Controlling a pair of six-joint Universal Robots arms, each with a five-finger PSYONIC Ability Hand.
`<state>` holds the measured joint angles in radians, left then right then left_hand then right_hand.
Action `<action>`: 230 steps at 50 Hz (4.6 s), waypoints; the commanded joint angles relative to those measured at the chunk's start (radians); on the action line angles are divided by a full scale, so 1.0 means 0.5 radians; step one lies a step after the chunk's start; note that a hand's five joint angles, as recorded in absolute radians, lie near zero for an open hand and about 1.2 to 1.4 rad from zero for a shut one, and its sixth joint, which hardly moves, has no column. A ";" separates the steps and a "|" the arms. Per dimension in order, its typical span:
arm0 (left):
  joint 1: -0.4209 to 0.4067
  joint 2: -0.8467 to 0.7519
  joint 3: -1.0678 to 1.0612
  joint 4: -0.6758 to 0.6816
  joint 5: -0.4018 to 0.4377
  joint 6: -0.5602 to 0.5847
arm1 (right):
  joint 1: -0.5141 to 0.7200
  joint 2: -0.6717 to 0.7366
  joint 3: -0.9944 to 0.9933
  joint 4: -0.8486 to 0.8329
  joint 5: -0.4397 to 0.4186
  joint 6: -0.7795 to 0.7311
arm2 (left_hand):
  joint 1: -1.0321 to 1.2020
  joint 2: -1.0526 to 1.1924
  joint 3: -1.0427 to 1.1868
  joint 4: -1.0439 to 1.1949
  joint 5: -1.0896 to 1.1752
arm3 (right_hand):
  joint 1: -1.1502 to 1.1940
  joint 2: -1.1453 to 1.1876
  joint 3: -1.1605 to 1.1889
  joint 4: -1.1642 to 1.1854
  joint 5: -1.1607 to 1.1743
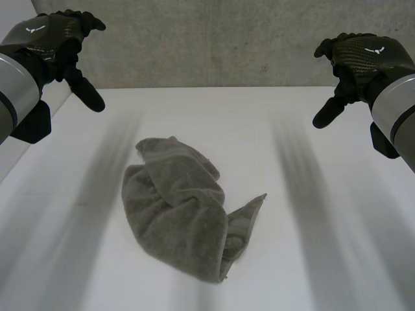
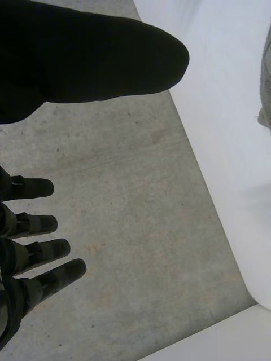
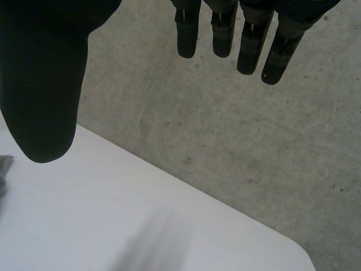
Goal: Fold the laundry
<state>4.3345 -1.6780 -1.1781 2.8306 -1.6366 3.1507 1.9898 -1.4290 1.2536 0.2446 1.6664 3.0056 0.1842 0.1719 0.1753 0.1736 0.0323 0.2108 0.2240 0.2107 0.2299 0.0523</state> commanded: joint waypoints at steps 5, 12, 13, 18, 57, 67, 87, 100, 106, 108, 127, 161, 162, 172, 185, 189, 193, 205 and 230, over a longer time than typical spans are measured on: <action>0.010 -0.007 -0.037 0.014 0.052 0.003 | 0.033 0.035 0.119 0.087 -0.154 -0.343 | -0.006 0.019 0.012 0.015 -0.051 | -0.072 -0.099 -0.072 -0.111 -0.105; 0.016 -0.010 -0.080 0.039 0.085 0.012 | 0.213 0.124 0.361 0.229 -0.393 -1.052 | -0.006 0.019 0.012 0.015 -0.051 | -0.072 -0.099 -0.072 -0.111 -0.105; 0.016 -0.010 -0.083 0.045 0.089 0.012 | 0.299 0.161 0.404 0.192 -0.397 -1.120 | -0.006 0.019 0.012 0.015 -0.051 | -0.072 -0.099 -0.072 -0.111 -0.105; 0.013 -0.016 -0.089 0.067 0.098 0.009 | 0.481 0.311 0.499 -0.062 -0.400 -1.139 | -0.006 0.019 0.012 0.015 -0.051 | -0.072 -0.099 -0.072 -0.111 -0.105; -0.376 -1.071 -0.239 0.508 0.991 0.930 | 0.147 0.259 0.779 -0.701 -0.317 -1.197 | 2.249 2.273 2.267 2.270 2.203 | 2.371 2.344 2.371 2.333 2.339; -0.413 -0.848 0.202 1.045 0.032 0.584 | 0.055 0.330 0.160 -0.832 -0.082 -1.225 | 2.424 2.449 2.442 2.445 2.379 | 2.371 2.344 2.371 2.333 2.339; -0.591 -0.494 -1.079 1.116 -0.157 0.098 | 0.190 0.548 0.067 -0.882 -0.016 -1.044 | 2.291 2.316 2.309 2.312 2.246 | 2.371 2.344 2.371 2.333 2.339; -0.723 -0.246 -0.933 0.545 -0.138 0.141 | 0.061 0.548 0.196 -0.827 -0.044 -1.035 | 0.041 0.066 0.059 0.062 -0.004 | 2.371 2.344 2.371 2.333 2.339; -0.487 -0.279 -0.654 0.551 -0.059 0.444 | 0.055 0.563 0.281 -0.833 -0.050 -1.047 | 0.094 0.118 0.111 0.115 0.048 | 2.371 2.344 2.371 2.333 2.339; -0.459 -0.323 -0.601 0.561 0.015 0.537 | 0.052 0.575 0.297 -0.836 -0.050 -1.047 | 0.106 0.130 0.123 0.127 0.060 | 2.371 2.344 2.371 2.333 2.339; -0.373 -1.077 -0.132 0.588 0.454 1.110 | 0.073 0.658 0.337 -0.836 -0.053 -1.160 | 0.775 0.800 0.793 0.796 0.730 | 2.371 2.344 2.371 2.333 2.339; -0.284 -1.360 -0.049 0.597 0.441 1.503 | 0.070 0.701 0.282 -0.845 -0.148 -1.259 | 2.422 2.447 2.440 2.444 2.377 | 2.371 2.344 2.371 2.333 2.339; -0.284 -1.357 -0.037 0.625 0.441 1.509 | 0.070 0.707 0.266 -0.848 -0.148 -1.283 | 2.424 2.449 2.442 2.445 2.379 | 2.371 2.344 2.371 2.333 2.339; -0.248 -1.139 0.205 1.100 0.435 1.482 | 0.073 0.799 -0.189 -0.863 -0.105 -1.400 | 2.424 2.449 2.442 2.445 2.379 | 2.371 2.344 2.371 2.333 2.339; -0.020 -0.927 0.914 1.686 -0.154 1.160 | -0.071 0.532 -0.599 -1.646 0.211 -0.814 | 2.424 2.449 2.442 2.445 2.379 | 2.371 2.344 2.371 2.333 2.339; 0.044 -0.762 0.587 1.711 -0.160 0.970 | -0.080 0.502 -0.308 -1.655 0.119 -0.780 | 2.424 2.449 2.442 2.445 2.379 | 2.371 2.344 2.371 2.333 2.339; 0.056 -0.685 0.273 1.729 -0.126 0.917 | -0.080 0.499 -0.002 -1.621 -0.028 -0.799 | 2.424 2.449 2.442 2.445 2.379 | 2.371 2.344 2.371 2.333 2.339; 0.016 -0.817 -0.865 1.733 0.220 0.924 | -0.028 0.707 0.564 -1.041 -0.381 -0.983 | 2.424 2.449 2.442 2.445 2.379 | 2.371 2.344 2.371 2.333 2.339; 0.056 -0.418 -1.212 1.110 0.205 0.896 | -0.224 0.502 0.803 -0.873 -0.378 -1.059 | 0.417 0.441 0.435 0.438 0.372 | 2.371 2.344 2.371 2.333 2.339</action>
<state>4.3445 -1.9327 -1.7869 3.3820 -1.5358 3.6049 1.8993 -1.1699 1.6320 -0.1759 1.4800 2.4704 0.4159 0.4083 0.4127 0.4095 0.2341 0.9652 1.1812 1.1859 1.1934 0.9868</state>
